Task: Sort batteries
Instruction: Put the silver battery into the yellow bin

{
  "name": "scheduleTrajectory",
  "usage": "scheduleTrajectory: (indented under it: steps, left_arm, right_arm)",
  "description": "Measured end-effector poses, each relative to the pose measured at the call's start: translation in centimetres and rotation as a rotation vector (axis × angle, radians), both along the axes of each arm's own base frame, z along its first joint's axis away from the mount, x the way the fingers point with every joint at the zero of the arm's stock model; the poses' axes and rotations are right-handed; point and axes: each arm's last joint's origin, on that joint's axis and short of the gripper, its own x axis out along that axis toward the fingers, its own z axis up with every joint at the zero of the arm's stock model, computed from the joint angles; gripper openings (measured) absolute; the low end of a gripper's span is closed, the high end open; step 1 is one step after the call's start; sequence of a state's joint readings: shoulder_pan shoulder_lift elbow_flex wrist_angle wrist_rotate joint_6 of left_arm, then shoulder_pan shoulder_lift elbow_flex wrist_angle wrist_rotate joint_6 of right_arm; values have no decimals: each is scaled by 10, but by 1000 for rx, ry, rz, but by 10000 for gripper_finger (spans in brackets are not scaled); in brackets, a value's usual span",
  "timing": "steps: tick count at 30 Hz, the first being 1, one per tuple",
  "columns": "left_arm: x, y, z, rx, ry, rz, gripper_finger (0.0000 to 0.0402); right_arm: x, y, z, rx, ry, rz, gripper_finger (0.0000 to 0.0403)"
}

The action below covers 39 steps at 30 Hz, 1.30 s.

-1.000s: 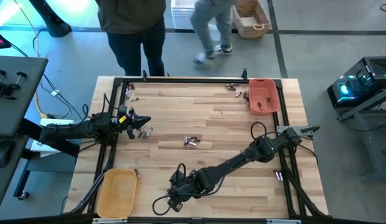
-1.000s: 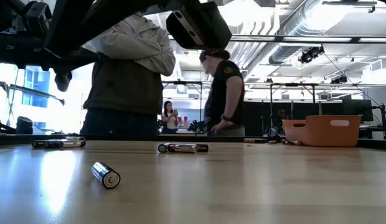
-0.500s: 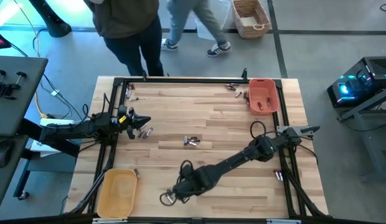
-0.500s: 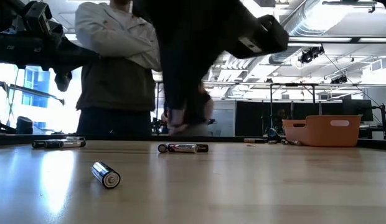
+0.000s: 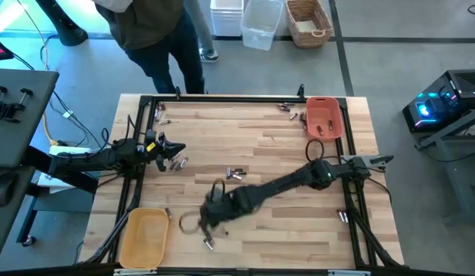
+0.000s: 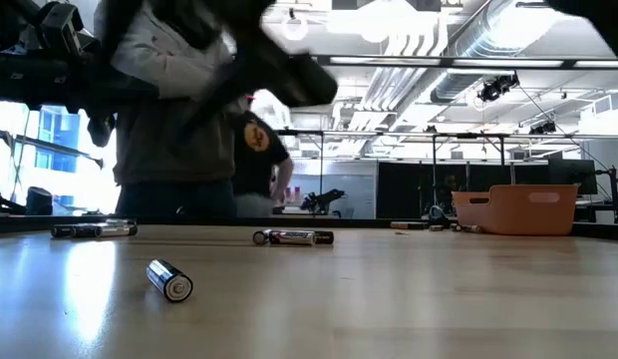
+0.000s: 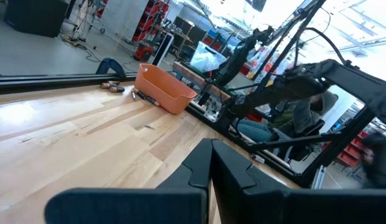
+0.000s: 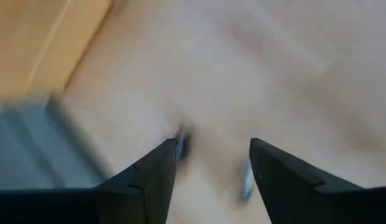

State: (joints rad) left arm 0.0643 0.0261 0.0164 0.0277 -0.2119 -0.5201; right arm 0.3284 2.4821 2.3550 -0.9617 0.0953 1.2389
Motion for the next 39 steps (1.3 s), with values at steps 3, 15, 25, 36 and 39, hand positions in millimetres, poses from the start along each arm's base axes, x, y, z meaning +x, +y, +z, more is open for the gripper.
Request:
scheduleTrajectory:
  steps: [3, 15, 25, 36, 39]
  left_arm:
    - [0, 0, 0, 0, 0, 0, 0]
    - [0, 0, 0, 0, 0, 0, 0]
    - [0, 0, 0, 0, 0, 0, 0]
    - [0, 0, 0, 0, 0, 0, 0]
    - [0, 0, 0, 0, 0, 0, 0]
  right_arm:
    - [-3, -44, -7, -152, 128, -173, 199]
    - [4, -143, -17, -119, 261, -168, 173]
    - [10, -138, -46, -33, 315, -158, 167]
    - [10, -149, -45, -46, 308, -234, 167]
    - [11, -154, -46, -41, 307, -268, 167]
